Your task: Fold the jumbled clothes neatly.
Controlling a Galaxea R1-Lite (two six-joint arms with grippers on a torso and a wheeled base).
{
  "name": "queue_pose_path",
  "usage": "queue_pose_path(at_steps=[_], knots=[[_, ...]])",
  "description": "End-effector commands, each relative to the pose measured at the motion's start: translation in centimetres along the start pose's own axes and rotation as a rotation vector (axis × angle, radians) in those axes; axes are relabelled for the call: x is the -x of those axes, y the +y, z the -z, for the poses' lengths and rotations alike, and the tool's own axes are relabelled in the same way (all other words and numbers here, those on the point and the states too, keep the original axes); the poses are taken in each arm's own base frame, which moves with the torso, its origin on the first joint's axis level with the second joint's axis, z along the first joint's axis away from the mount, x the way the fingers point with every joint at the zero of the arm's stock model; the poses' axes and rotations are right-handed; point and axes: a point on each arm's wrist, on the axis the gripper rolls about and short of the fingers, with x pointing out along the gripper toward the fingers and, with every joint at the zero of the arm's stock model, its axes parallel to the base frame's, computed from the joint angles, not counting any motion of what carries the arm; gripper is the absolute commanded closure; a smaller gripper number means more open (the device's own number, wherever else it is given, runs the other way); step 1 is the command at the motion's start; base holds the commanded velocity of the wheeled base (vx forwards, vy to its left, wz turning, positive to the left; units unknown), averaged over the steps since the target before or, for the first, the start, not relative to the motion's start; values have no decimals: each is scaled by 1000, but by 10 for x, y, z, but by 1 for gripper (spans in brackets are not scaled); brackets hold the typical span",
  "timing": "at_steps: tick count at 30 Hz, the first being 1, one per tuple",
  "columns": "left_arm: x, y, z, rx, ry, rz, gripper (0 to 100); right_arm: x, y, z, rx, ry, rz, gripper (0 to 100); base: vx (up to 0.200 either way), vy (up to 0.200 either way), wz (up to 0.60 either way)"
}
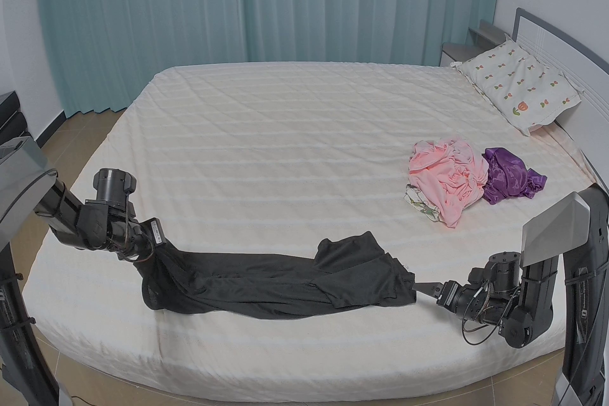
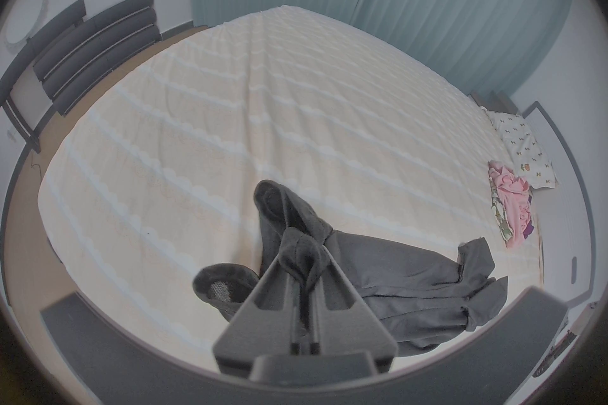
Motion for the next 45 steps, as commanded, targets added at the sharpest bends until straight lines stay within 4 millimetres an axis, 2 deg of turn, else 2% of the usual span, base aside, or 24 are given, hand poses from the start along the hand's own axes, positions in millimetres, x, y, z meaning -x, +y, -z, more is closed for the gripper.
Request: queue_pose_path(at_steps=[1,11,23,36,42,43,45], knots=[[1,-29,11,-30,14,37,100,-1,1,-1,3,-7,-7,0,0,-200,0],[8,-72,20,-33,63,64,100,-1,1,-1,3,-7,-7,0,0,-200,0],[16,-111,25,-18,102,81,100,0,0,0,3,-6,-6,0,0,-200,0],[16,-161,43,-18,137,119,100,0,0,0,3,-6,-6,0,0,-200,0],[10,-171,49,-18,142,131,100,0,0,0,3,-6,-6,0,0,-200,0],[1,-176,52,-1,140,125,100,0,0,0,3,-6,-6,0,0,-200,0],[-7,-178,52,9,121,106,100,0,0,0,3,-7,-5,0,0,-100,0]])
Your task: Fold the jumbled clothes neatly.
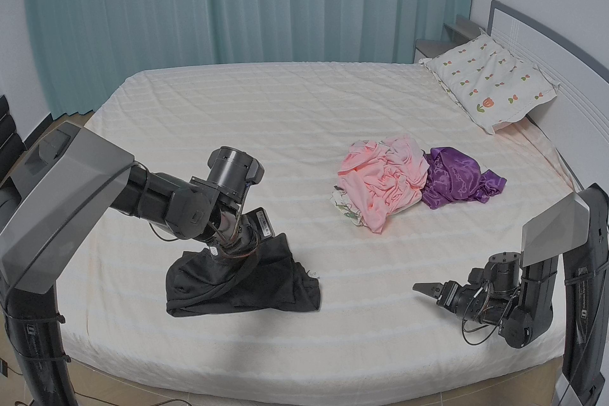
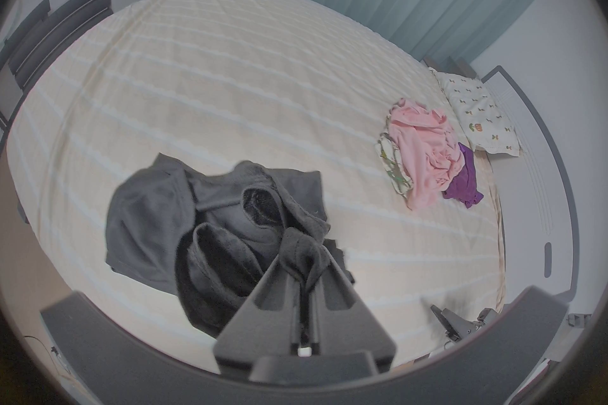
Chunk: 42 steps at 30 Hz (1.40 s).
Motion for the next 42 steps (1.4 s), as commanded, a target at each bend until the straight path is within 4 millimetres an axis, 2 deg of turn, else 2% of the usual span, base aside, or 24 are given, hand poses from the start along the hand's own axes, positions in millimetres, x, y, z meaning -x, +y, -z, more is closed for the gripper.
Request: queue_pose_path(at_steps=[1,4,7,12,13,19,24,26,30,32,37,40,42], knots=[[-31,-4,2,24,-30,-53,100,0,0,0,3,-7,-5,0,0,0,0],[-41,-5,3,62,-50,-79,100,-1,0,0,2,-5,-3,0,0,0,0],[-42,-10,9,74,-35,-69,100,-1,0,0,3,-6,-2,0,0,0,0],[-44,-11,8,77,-41,-63,100,-1,0,0,3,-5,-3,0,0,0,0],[-43,-10,9,81,-32,-67,0,-1,0,1,7,-4,-2,0,0,0,0],[-40,-9,12,82,-22,-68,0,-1,-1,0,6,-5,-1,0,0,0,0],[7,-16,-1,123,6,67,0,-1,0,1,6,-3,-1,0,0,0,0],[10,-15,-2,125,6,71,0,-1,0,1,6,-3,-1,0,0,0,0],[13,0,-2,142,15,34,0,-1,0,1,6,-4,0,0,0,0,0],[12,16,-10,183,9,1,0,-1,0,2,9,-1,-1,0,0,0,0],[12,40,-19,256,16,-64,0,-1,0,2,9,-1,-1,0,0,0,0],[16,51,-23,281,17,-73,0,-1,0,2,9,-1,-1,0,0,0,0],[22,68,-29,319,38,-57,0,-1,0,2,8,0,0,0,0,100,0]])
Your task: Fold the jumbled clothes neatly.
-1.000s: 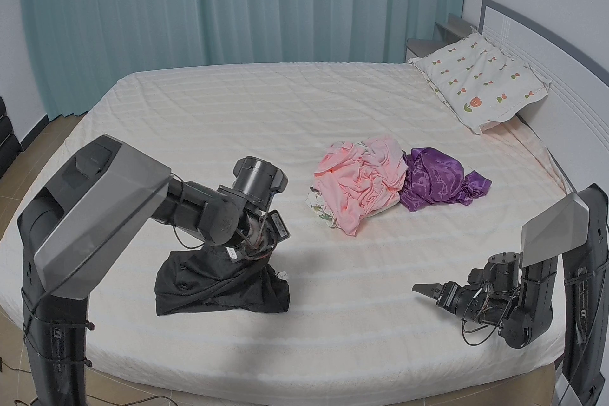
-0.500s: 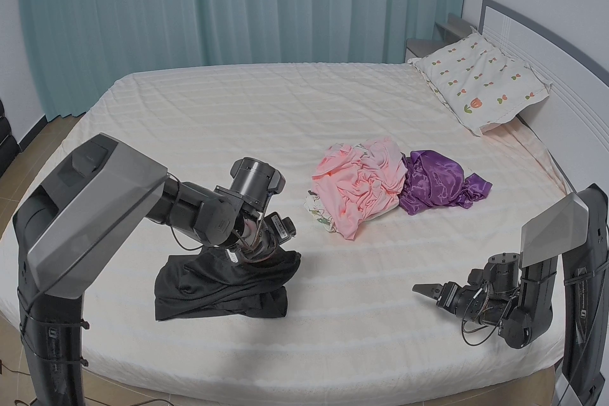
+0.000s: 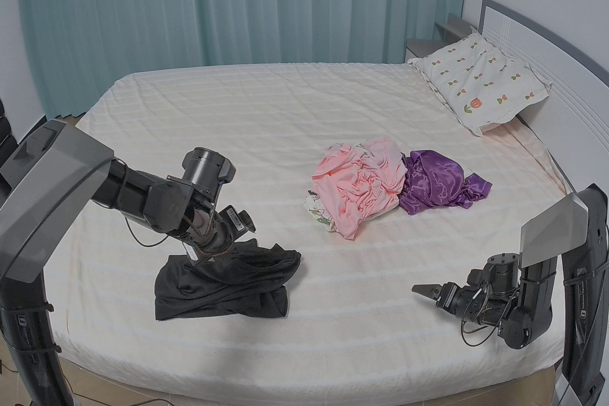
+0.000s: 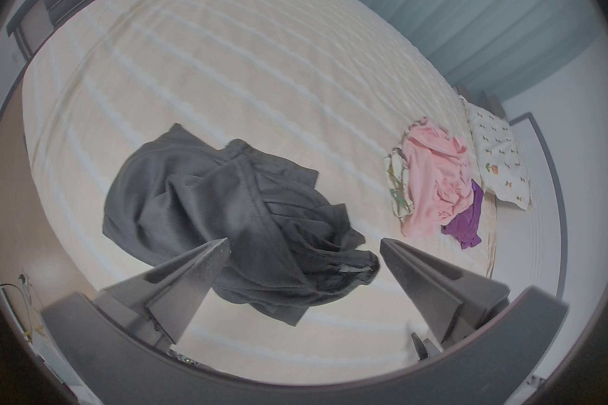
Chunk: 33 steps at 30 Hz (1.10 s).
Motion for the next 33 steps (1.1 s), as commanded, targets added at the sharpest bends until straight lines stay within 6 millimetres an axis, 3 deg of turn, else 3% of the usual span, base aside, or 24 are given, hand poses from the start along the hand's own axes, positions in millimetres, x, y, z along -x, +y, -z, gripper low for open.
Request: queue_pose_path(at_steps=[1,8,19,24,29,33], knots=[[14,22,-18,62,14,12,0,0,1,0,3,-5,-6,0,0,200,0],[25,66,-34,162,70,36,0,0,1,0,3,-6,-7,0,0,200,0],[28,117,-47,263,50,116,0,0,1,0,3,-7,-6,0,0,200,0],[30,129,-56,298,54,128,0,0,4,-5,10,-27,-20,0,0,200,0],[29,135,-57,311,70,132,0,9,24,-22,35,-100,-80,0,0,200,0],[28,137,-60,311,57,125,0,12,37,-21,59,-105,-107,0,0,150,0]])
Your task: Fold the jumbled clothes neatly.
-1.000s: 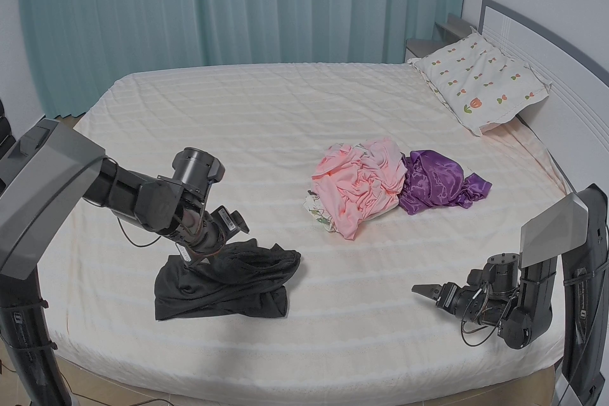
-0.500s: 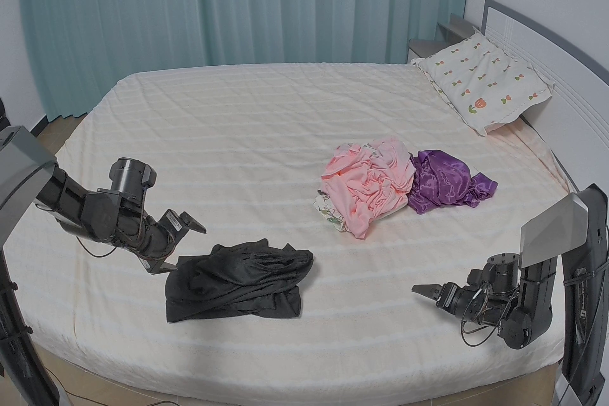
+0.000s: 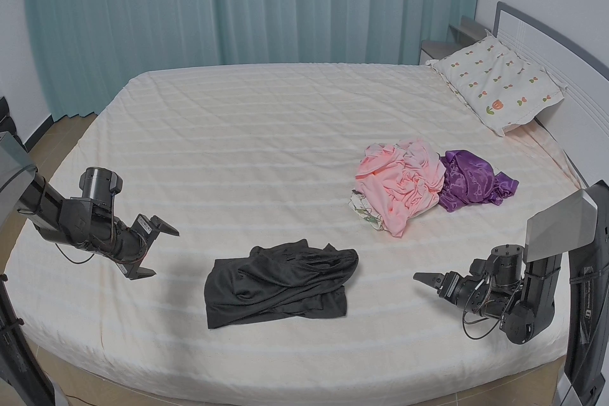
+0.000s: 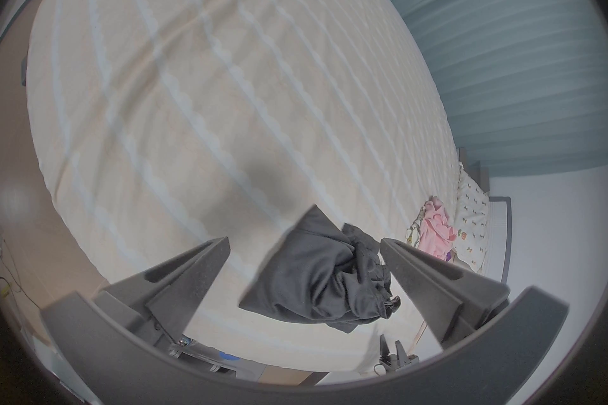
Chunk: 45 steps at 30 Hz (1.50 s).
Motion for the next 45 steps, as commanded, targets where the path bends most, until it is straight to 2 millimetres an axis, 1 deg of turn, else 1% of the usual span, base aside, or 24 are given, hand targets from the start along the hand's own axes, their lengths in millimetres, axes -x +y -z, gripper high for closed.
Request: queue_pose_path(at_steps=[1,3,4,5,8,10,14,18,22,24,25,26,27,31,33,34,38,41,44,45], knots=[[-3,5,-6,15,-8,-12,0,6,23,-7,38,-42,-58,0,0,0,0],[-3,7,-6,18,-7,-16,0,7,28,-6,48,-49,-66,0,0,0,0],[-2,8,-5,21,-4,-16,0,7,36,-5,63,-53,-83,0,0,0,0],[-2,9,-5,20,-2,-17,0,7,39,-3,70,-52,-89,0,0,0,0],[-3,11,-3,20,3,-16,0,6,57,4,101,-31,-137,0,0,0,0],[-4,13,0,13,0,-9,0,5,65,8,119,-18,-157,0,0,0,0],[-4,15,1,7,-12,11,0,-1,73,11,151,12,-162,0,0,0,0],[-5,17,1,6,-21,17,0,-5,82,13,219,18,-181,0,0,200,0],[-7,20,3,9,-15,9,0,-18,101,18,251,54,-213,0,0,200,0],[-7,20,3,9,-15,9,0,-19,102,18,253,54,-215,0,0,200,0],[-8,21,3,10,-13,7,0,-31,115,17,277,76,-214,0,0,200,0],[-8,21,3,10,-13,7,0,-33,116,16,281,75,-215,0,0,200,0],[-9,21,3,11,-12,6,0,-42,124,14,299,71,-210,0,0,0,0],[-10,22,3,9,-12,1,0,-59,142,17,326,98,-197,0,0,0,0],[-10,22,3,8,-14,3,0,-63,144,20,331,115,-190,0,0,0,0],[-12,24,4,-8,-18,10,0,-70,145,23,360,134,-179,0,0,0,0],[-16,31,8,-67,-23,19,0,-80,138,30,455,151,-163,0,0,0,0],[-16,33,11,-71,-22,23,0,-85,137,31,479,150,-153,0,200,0,0],[-19,34,11,-71,-16,18,0,-98,142,35,486,185,-141,0,200,0,0],[-19,34,11,-71,-16,18,0,-99,142,35,486,189,-138,0,0,0,0]])
